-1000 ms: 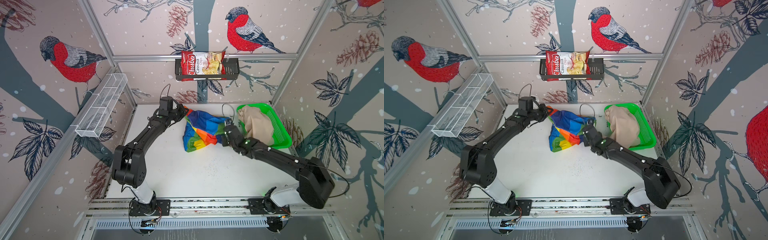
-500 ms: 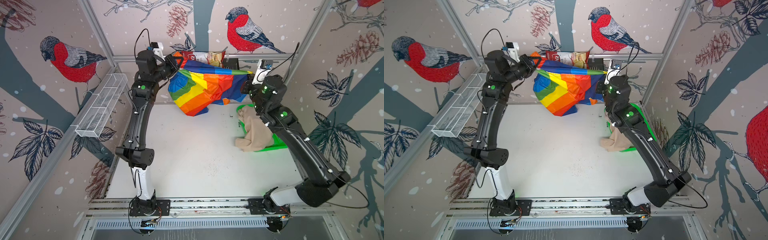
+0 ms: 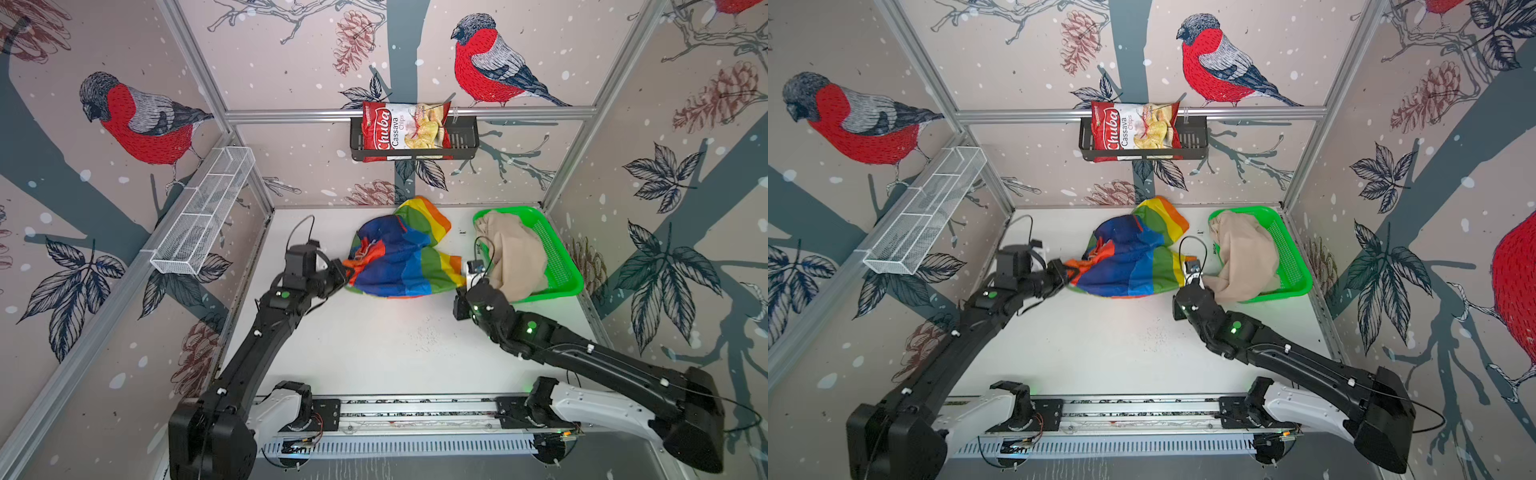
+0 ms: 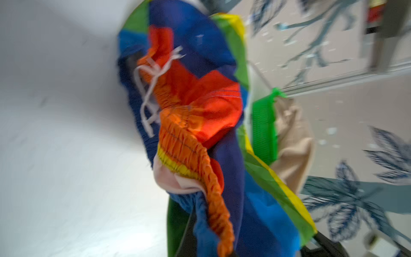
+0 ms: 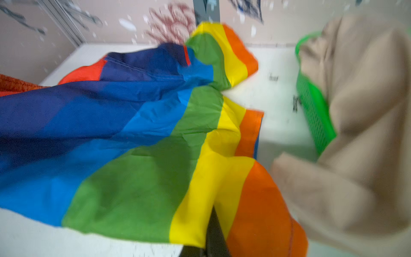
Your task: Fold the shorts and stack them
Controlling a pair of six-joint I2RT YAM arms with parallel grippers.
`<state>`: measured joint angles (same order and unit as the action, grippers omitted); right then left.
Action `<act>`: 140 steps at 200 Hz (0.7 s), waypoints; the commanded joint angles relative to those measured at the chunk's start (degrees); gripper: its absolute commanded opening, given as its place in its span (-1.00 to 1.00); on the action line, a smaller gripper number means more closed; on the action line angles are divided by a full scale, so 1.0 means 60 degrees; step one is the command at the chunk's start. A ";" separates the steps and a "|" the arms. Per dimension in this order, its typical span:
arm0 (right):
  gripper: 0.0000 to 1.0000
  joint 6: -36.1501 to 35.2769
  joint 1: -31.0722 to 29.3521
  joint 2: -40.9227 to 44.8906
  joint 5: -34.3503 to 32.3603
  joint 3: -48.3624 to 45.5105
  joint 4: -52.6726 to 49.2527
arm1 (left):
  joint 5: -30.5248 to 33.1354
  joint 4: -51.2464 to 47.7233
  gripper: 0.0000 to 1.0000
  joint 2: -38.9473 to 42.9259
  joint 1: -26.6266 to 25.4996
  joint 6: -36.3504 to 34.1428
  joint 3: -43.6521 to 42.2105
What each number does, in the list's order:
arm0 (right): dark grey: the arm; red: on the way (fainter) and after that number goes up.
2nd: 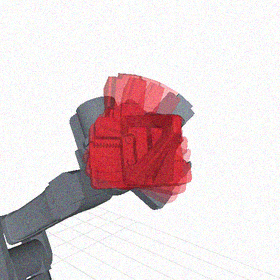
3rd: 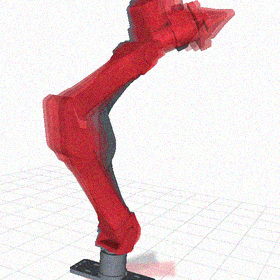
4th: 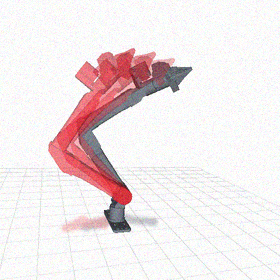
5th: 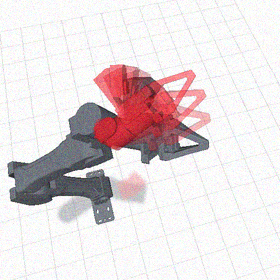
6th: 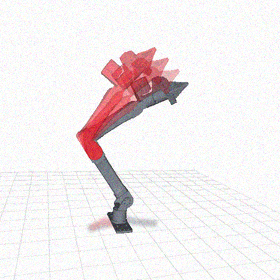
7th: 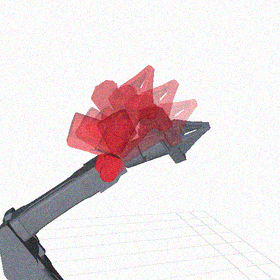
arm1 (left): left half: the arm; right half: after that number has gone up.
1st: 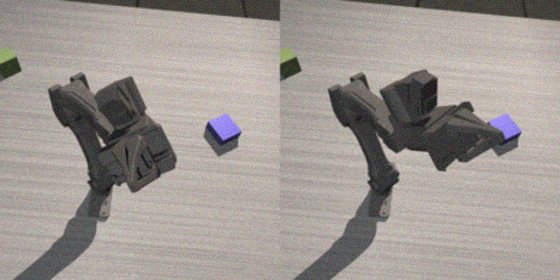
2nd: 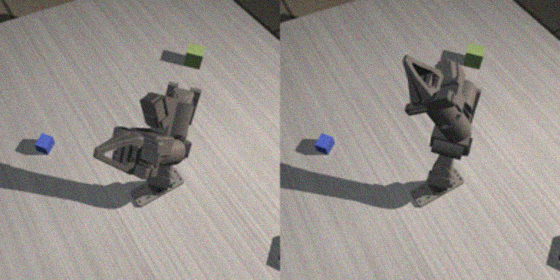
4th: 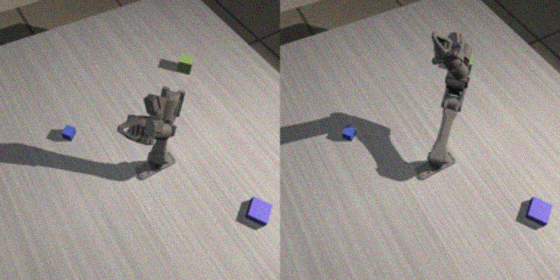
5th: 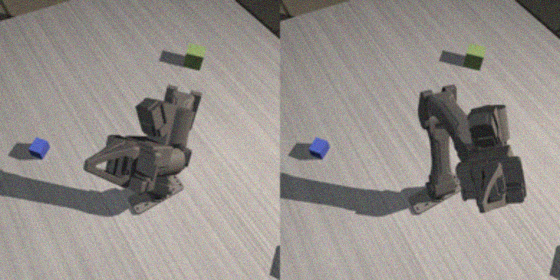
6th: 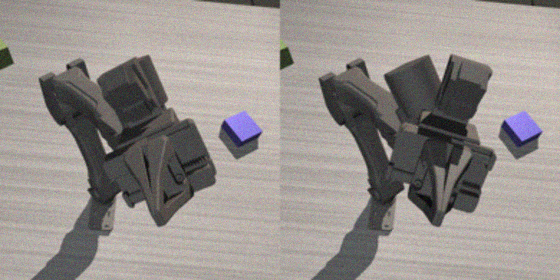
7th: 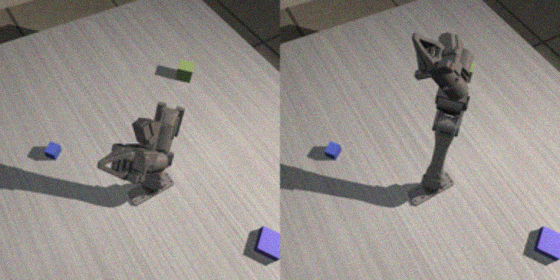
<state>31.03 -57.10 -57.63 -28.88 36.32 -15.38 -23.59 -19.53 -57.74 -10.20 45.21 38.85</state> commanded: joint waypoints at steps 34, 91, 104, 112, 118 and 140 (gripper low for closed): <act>-0.57 0.2825 -0.0662 0.0341 -0.0034 -0.0852 -0.1461 | -0.0149 -0.0400 0.41 0.1133 0.0000 0.0657 -0.2275; 0.24 0.1276 -0.0512 0.2167 -0.1009 0.0991 -0.1662 | 0.2299 -0.1718 0.63 0.1002 0.0001 -0.0643 0.0722; 0.10 0.0770 -0.0285 0.2176 -0.1118 0.1305 -0.1272 | 0.2630 -0.1009 0.55 0.0520 0.0004 -0.0695 0.0826; -0.02 0.0495 -0.0077 0.2018 -0.1036 0.1386 -0.0895 | 0.2789 -0.0430 0.44 0.0084 0.0000 -0.0683 0.0790; -0.10 0.0308 0.0094 0.1818 -0.0828 0.1425 -0.0554 | 0.2872 -0.0001 0.37 -0.0263 0.0003 -0.0610 0.0751; -0.30 0.0222 0.0707 0.0539 0.0166 0.1526 0.0229 | 0.2849 0.1473 0.14 -0.1775 0.0007 -0.0348 0.0904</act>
<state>35.79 -55.46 -48.56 -32.82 44.73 -19.86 -9.61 -21.41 -62.02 -10.26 43.05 43.22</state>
